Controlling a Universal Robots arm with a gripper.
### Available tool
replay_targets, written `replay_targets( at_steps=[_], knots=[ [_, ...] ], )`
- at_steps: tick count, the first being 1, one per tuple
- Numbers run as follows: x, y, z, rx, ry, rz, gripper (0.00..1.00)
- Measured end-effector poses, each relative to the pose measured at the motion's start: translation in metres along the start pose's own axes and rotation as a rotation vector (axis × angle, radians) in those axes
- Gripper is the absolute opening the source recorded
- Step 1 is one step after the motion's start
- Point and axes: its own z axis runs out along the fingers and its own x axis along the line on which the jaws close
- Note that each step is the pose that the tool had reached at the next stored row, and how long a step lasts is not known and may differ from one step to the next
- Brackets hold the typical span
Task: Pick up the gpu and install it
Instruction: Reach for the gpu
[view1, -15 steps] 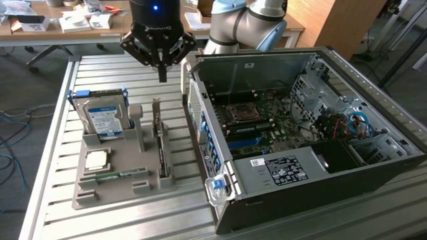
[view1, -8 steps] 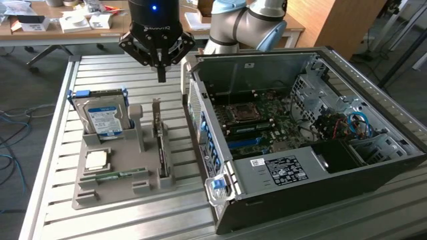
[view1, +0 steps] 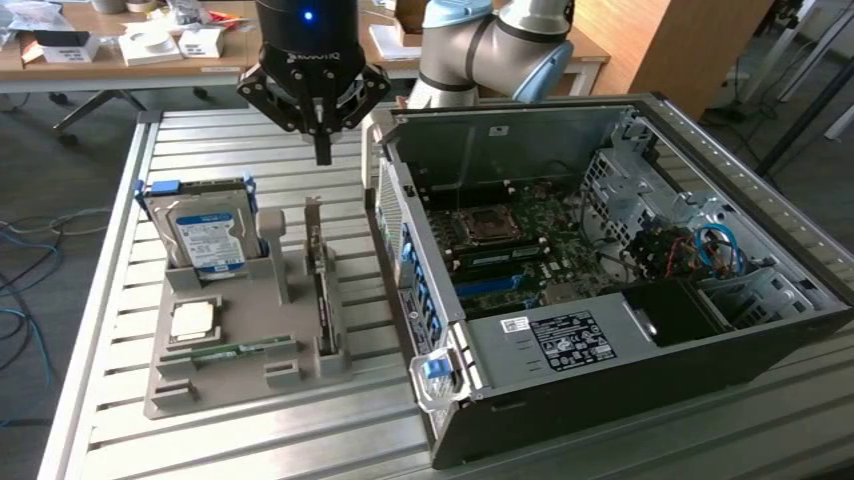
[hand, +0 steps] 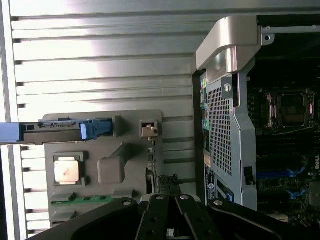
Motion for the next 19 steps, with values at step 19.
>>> replay_targets(
  at_steps=[19],
  knots=[
    [-0.001, -0.0249, -0.0011, 0.0, 0.0, 0.0, 0.11]
  ],
)
